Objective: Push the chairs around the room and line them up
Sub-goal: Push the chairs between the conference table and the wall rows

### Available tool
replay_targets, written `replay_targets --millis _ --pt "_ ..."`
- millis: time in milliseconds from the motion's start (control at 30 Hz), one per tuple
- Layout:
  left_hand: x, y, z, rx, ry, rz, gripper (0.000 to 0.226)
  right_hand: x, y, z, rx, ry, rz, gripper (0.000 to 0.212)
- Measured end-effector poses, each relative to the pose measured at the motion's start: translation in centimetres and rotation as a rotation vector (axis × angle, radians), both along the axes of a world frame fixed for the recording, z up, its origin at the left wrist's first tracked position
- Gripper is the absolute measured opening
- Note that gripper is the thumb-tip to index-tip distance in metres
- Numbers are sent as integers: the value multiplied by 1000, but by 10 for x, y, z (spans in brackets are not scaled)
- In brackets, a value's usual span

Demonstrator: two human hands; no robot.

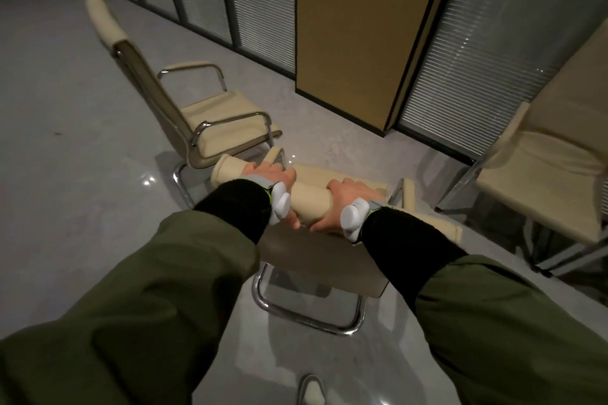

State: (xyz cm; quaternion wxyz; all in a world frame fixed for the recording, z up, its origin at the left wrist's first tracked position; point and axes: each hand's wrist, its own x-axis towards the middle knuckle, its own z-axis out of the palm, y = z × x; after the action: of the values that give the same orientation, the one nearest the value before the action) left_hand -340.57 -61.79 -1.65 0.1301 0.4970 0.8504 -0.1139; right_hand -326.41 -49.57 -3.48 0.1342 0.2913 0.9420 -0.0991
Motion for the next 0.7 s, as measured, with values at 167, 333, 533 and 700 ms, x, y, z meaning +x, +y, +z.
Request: replay_targets --millis 167,333,533,700 --pt "-2 -46 -5 31 13 66 94 -8 -34 2 28 3 79 86" --pt "-2 -106 -1 26 1 160 92 -18 -82 4 39 13 175 84" --pt "-3 -178 -2 50 7 267 90 -39 -141 1 38 4 278 85" --pt "-4 -233 -4 76 16 360 81 -57 -187 2 22 4 367 87"
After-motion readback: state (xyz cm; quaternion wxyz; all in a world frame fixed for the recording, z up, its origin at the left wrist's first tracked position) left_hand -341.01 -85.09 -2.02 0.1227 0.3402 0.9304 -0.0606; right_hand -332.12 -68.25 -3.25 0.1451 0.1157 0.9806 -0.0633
